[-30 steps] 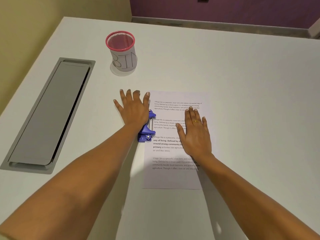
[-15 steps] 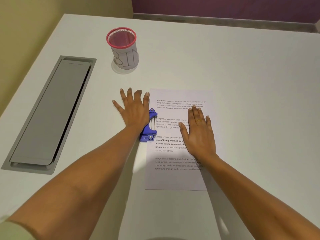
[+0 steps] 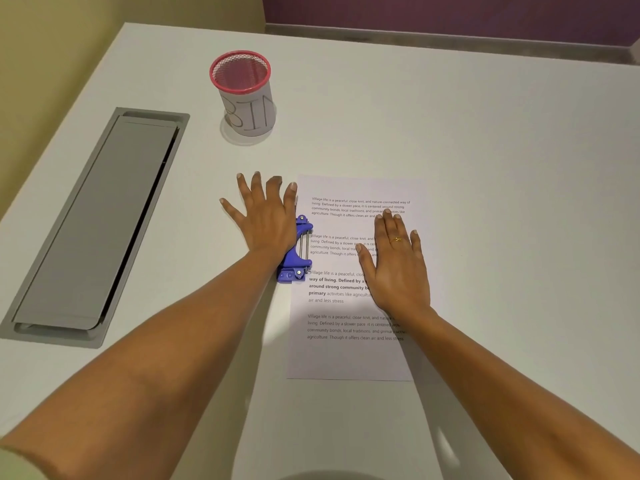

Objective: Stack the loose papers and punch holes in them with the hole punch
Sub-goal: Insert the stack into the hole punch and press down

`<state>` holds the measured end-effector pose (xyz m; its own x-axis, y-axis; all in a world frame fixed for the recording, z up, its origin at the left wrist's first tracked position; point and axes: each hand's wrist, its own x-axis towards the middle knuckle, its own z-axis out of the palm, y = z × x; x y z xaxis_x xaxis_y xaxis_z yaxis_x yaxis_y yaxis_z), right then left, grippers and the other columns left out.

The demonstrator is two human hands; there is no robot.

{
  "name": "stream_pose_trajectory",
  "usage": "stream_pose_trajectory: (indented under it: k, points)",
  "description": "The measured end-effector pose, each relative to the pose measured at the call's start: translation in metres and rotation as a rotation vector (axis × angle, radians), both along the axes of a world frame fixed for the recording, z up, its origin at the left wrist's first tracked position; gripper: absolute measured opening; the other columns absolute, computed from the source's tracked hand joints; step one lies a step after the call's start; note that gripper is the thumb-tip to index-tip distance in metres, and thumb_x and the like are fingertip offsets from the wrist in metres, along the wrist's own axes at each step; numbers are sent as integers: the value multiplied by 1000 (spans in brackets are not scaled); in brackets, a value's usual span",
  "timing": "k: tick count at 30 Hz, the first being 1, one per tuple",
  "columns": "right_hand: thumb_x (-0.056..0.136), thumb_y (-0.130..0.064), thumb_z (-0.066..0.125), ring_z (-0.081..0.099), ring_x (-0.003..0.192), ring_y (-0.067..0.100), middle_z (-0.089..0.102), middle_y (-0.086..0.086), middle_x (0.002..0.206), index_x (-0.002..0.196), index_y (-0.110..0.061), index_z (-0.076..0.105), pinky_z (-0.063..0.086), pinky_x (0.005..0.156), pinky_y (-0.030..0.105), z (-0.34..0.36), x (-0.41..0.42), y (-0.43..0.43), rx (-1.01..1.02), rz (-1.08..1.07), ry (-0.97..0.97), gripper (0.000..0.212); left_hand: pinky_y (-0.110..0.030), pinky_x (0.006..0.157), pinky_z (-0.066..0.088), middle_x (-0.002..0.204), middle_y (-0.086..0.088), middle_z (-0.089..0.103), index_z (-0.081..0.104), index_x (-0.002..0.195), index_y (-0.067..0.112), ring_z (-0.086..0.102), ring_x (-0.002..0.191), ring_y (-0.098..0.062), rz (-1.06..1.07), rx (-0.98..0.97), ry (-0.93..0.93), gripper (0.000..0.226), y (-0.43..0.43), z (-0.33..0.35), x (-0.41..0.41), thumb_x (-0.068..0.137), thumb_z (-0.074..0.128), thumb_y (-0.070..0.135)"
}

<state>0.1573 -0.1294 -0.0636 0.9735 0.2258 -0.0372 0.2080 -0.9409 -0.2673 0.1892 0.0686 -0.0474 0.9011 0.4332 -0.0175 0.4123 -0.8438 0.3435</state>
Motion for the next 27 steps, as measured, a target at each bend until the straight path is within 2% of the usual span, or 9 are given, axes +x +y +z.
stream_pose_trajectory:
  k: [19,27]
  points:
    - [96,-47,22,8,146,15,12,2,158,148,-13,16,0,118,34,0,0,0,25,-3,0,63,-65,109,-3,152,-4,25,39,134,22,1,145,-26,-4,28,36,47,-1,4,0,98,19,44]
    - [96,-47,23,8,146,15,13,3,158,148,-13,17,0,118,34,2,0,0,23,-2,-6,62,-63,110,-2,150,-6,31,42,132,18,8,145,-27,-48,123,40,48,-5,11,1,98,19,42]
